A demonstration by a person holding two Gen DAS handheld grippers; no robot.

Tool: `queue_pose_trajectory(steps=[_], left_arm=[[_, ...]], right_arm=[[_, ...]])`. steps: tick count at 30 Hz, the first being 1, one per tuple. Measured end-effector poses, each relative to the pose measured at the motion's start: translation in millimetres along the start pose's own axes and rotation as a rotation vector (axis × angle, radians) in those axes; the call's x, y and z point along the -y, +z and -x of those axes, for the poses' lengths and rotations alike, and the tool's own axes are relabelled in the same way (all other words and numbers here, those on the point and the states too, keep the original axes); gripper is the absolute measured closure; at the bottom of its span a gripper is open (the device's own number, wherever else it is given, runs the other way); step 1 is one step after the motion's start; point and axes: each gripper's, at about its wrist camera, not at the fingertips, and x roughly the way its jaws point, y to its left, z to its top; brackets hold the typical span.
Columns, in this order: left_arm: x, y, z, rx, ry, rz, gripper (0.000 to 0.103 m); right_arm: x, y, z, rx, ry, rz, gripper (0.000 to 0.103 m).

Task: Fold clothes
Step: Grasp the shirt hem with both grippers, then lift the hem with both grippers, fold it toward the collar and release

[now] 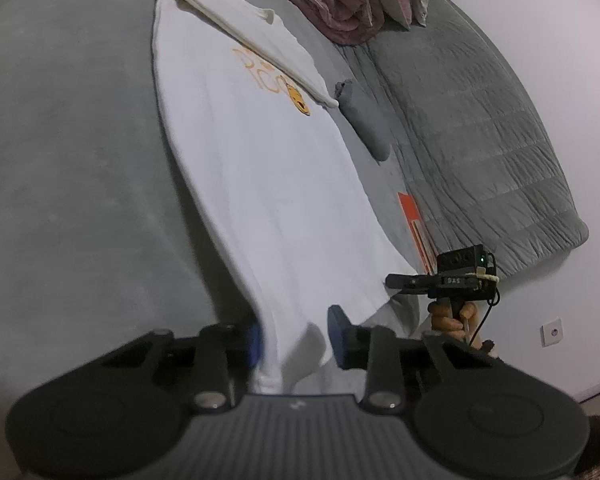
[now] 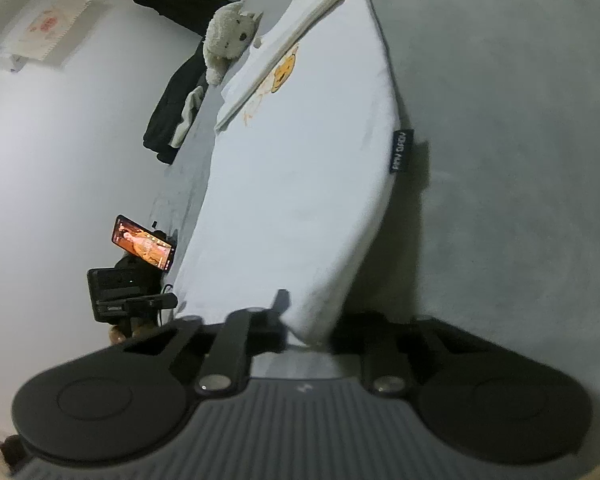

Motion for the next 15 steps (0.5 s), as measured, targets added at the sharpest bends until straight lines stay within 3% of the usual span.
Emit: queue_pose_trajectory(steps=[9,15], left_arm=[[-1,0,7,0.038,-0.05,0.02,0.091],[1,2,11,0.095,-0.092,0.025,0.095]], right_arm=[[-8,0,4,0.04,0.037,0.024,0.091],[-14,2,7,0.09,0.066,0.04,0.091]])
